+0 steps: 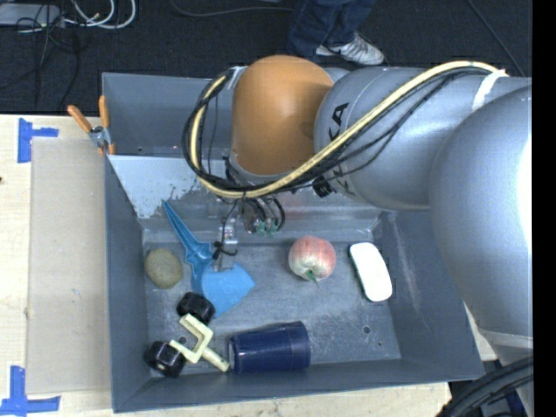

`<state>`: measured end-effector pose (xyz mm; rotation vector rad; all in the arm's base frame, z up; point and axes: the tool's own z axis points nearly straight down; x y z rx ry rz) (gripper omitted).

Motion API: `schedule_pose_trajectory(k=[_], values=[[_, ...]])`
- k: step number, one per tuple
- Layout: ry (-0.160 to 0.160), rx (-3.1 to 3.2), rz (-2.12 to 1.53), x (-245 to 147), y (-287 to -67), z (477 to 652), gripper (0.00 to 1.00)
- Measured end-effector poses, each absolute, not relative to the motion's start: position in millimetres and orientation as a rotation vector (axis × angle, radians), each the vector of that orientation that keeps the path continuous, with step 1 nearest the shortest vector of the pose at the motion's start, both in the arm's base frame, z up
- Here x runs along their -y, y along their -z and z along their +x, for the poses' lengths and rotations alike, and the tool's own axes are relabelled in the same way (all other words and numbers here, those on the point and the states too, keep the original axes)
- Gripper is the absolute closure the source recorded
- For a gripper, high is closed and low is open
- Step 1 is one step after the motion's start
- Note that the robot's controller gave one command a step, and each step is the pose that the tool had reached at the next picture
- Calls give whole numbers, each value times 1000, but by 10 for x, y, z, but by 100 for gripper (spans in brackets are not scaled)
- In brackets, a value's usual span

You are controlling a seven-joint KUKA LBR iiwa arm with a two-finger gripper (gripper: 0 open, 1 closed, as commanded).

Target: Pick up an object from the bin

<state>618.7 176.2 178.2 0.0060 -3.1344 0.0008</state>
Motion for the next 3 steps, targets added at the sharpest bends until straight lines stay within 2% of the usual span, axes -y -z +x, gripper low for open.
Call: schedule_pose_trajectory(k=[1,2,3], values=[[0,3140,-1,-1750,-1832,6199,0],[1,3128,-261,-1724,-1542,6147,0],[-1,3118,-343,-1659,-1371,6168,0]])
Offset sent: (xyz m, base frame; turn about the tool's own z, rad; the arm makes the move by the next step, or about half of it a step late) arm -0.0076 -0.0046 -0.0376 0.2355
